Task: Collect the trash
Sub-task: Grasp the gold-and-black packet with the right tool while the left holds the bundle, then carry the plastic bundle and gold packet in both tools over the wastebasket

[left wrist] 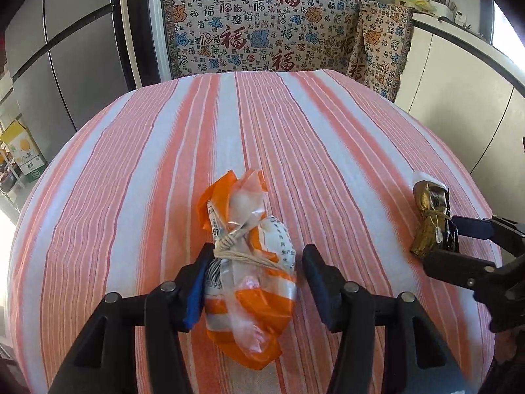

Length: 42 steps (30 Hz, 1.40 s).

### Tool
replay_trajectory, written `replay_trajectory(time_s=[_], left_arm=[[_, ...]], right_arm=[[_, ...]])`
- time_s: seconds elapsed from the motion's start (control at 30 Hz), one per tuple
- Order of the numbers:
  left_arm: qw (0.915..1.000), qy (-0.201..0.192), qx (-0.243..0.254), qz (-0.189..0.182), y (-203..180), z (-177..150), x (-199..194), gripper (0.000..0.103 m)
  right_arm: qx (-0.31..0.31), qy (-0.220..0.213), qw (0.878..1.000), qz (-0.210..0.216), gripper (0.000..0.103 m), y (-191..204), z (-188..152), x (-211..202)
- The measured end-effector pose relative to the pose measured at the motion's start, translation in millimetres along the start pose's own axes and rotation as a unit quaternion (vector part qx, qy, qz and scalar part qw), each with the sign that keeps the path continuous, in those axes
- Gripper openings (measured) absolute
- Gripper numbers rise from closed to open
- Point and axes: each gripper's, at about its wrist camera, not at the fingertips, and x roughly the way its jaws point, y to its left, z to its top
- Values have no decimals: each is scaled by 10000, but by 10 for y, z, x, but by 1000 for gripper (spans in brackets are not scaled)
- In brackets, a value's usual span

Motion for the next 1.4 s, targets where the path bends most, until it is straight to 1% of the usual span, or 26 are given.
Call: replay_trajectory(time_s=[0.07, 0.1, 0.13, 0.17, 0.2, 0.3, 0.43, 0.53, 0.6, 0.7, 0.73, 0.77, 0.83, 0.87, 0.9, 0.93, 0.97, 1.03, 1.07, 1.13, 1.2, 1.3, 1.4], left_arm=[[10000, 0, -19, 20, -2, 1, 5, 56], [10000, -1, -30, 14, 2, 1, 5, 56], [10000, -2, -37, 10, 5, 1, 6, 56], [10000, -2, -33, 16, 2, 1, 7, 56], [10000, -1, -24, 26, -1, 2, 8, 56], [10000, -2, -16, 42, 4, 4, 13, 56], [10000, -5, -27, 39, 9, 6, 14, 56], [10000, -6, -47, -43, 17, -1, -1, 56], [9997, 9, -10, -259, 69, -28, -44, 58], [9960, 23, -129, -889, 198, -60, -110, 71], [9949, 36, -146, -1002, 222, -51, -115, 71], [9945, 50, -142, -1039, 228, -32, -115, 71], [9947, 64, -100, -1019, 222, 32, -113, 71], [9951, 92, -55, -988, 207, 65, -108, 71], [9955, 112, 2, -943, 186, 98, -94, 70], [9961, 147, 39, -865, 171, 121, -77, 56], [9966, 198, 49, -804, 165, 133, -54, 42], [9962, 234, -40, -843, 163, 145, -57, 43], [9956, 238, -65, -905, 147, 141, -75, 43], [9951, 184, -56, -971, 37, 145, -142, 43], [9925, 116, -39, -1220, -175, 204, -224, 43], [9852, -7, 186, -1702, -712, 357, -383, 43], [9723, -83, 553, -2269, -1430, 551, -510, 43]], right_arm=[[-149, -46, 9993, -342, 99, 43, 26, 89], [-247, -53, 9984, -512, 97, 53, 24, 103], [-403, -74, 9967, -701, 94, 58, 5, 106], [-549, -73, 9949, -843, 88, 68, -13, 104], [-617, -95, 9940, -899, 86, 49, -41, 76], [-508, -81, 9938, -981, 86, -133, -103, 10], [-504, -84, 9940, -964, 86, -300, -139, -65], [-583, -7, 9952, -788, 86, -326, -189, -148], [-552, 30, 9968, -578, 86, -307, -206, -245], [-505, 120, 9980, -369, 91, -360, -95, -319], [-497, 135, 9981, -353, 91, -352, -43, -311], [-504, 147, 9980, -359, 91, -328, 15, -291], [-561, 325, 9972, -382, 91, -267, 130, -158], [-541, 441, 9968, -392, 89, -254, 143, -82], [-467, 561, 9965, -396, 70, -270, 168, 1], [-373, 626, 9965, -408, 49, -295, 175, 41], [-349, 523, 9969, -473, 39, -319, 182, 6], [-215, 411, 9987, -208, 38, -412, 181, -154], [-203, 350, 9990, -188, 38, -461, 156, -252], [-155, 190, 9996, -120, 38, -617, 129, -472], [42, 40, 10000, -31, 38, -871, 99, -735], [334, -189, 9991, -170, 38, -1374, 46, -1134], [617, -309, 9961, -547, 38, -1964, -31, -1444]])
